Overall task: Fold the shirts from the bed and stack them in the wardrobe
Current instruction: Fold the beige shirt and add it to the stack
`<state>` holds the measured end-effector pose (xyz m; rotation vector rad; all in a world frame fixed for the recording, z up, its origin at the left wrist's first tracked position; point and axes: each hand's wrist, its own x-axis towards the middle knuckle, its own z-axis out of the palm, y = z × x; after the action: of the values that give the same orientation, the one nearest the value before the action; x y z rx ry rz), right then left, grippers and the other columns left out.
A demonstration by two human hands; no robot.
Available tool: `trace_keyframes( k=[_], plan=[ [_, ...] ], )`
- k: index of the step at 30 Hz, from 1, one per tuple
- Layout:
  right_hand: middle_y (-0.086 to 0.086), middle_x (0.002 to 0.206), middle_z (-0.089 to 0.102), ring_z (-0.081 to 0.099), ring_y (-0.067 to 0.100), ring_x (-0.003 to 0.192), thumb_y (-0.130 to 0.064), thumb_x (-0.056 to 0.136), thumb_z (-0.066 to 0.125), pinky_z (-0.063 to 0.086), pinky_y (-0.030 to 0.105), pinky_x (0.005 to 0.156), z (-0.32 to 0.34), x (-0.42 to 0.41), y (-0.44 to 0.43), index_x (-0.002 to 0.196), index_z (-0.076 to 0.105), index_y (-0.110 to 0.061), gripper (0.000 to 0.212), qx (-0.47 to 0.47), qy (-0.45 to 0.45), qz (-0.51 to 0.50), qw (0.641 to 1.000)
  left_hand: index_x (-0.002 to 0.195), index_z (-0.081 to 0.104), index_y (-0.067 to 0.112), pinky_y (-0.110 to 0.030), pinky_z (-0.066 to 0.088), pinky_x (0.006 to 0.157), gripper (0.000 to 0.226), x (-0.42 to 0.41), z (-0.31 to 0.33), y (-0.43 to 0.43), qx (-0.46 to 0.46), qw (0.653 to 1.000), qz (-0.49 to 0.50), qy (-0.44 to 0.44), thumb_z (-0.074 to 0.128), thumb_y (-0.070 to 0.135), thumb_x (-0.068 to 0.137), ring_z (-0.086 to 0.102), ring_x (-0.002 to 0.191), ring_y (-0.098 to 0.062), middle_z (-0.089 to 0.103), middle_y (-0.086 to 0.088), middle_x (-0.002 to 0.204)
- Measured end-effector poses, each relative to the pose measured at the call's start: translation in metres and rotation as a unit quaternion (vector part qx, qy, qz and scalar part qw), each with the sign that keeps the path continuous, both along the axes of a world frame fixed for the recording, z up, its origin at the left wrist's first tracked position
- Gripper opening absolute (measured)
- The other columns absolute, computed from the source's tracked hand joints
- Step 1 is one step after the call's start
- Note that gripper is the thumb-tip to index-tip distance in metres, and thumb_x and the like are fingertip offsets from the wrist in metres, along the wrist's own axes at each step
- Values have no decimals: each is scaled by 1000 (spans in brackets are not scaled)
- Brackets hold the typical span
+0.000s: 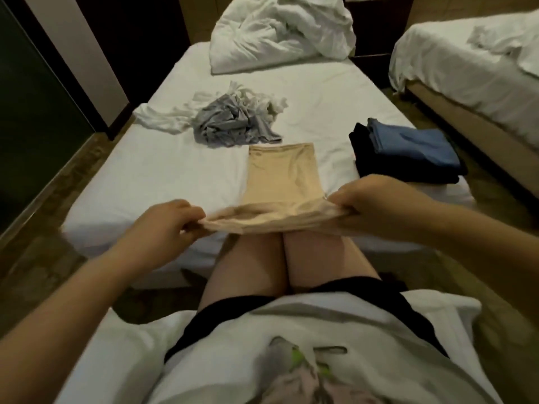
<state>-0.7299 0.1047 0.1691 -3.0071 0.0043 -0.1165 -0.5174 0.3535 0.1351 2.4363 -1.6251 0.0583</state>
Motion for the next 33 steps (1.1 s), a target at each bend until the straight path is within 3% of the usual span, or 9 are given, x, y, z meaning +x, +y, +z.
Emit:
trace_keyframes(
  k=[2,4,7,11,16,21,27,30,33],
  plan=[
    [-8,68,43,46,12,70,-36,88,53,32,21,55,-11,-8,11,58,39,-29,34,-37,23,-18,999,71,68,12,-24,38,56,40,-9,-25,6,-10,999,20,40,45,45,71,60,59,-27,57,-7,67],
    [-7,86,58,56,15,84,-43,85,50,41,25,69,-23,-12,21,80,61,-29,19,-20,66,-5,998,75,72,10,-23,40,59,40,-17,-45,10,-33,995,53,81,47,41,70,63,62,-28,61,-10,70],
    [-4,101,66,61,16,95,-66,81,37,44,27,74,-43,-16,36,107,60,-29,50,5,100,0,995,88,74,8,-8,33,66,18,-29,-58,14,-95,976,128,146,65,14,74,59,77,-17,66,-11,88],
    [-12,114,62,57,10,101,-49,85,54,45,24,82,-49,-10,45,124,48,-40,40,66,125,18,990,90,74,10,-14,36,82,32,-41,-59,16,-126,960,158,191,53,21,69,58,96,-15,64,-7,105],
    [-12,99,67,58,2,87,-37,89,57,44,14,73,-26,19,65,112,65,-29,26,220,85,31,971,101,68,14,-14,38,86,22,-48,-63,18,-166,938,205,224,58,5,84,50,104,-6,50,4,117],
    [-3,123,63,54,15,111,-31,96,45,42,28,94,-48,65,72,120,62,-23,30,173,122,7,977,104,54,29,-39,51,88,17,-53,-73,23,-199,844,329,373,57,22,89,58,98,-14,59,2,112],
    [0,141,46,45,21,126,-34,97,43,35,32,105,-92,82,85,136,47,-22,41,149,80,4,986,100,47,31,-39,53,72,15,-64,-80,26,-266,735,396,482,56,24,91,63,77,-23,61,-13,103],
    [1,144,42,41,23,128,-28,96,45,28,29,109,-111,76,92,137,46,-20,42,157,46,6,986,131,34,27,-33,52,69,42,-68,-81,21,-242,706,394,537,52,31,93,61,76,-24,59,-12,110],
    [2,147,38,37,21,132,-23,95,48,21,22,110,-118,74,97,140,42,-17,46,189,37,-8,981,144,21,32,-40,49,92,80,-74,-78,10,-261,704,366,550,63,51,79,57,110,-26,50,-6,133]
  ],
)
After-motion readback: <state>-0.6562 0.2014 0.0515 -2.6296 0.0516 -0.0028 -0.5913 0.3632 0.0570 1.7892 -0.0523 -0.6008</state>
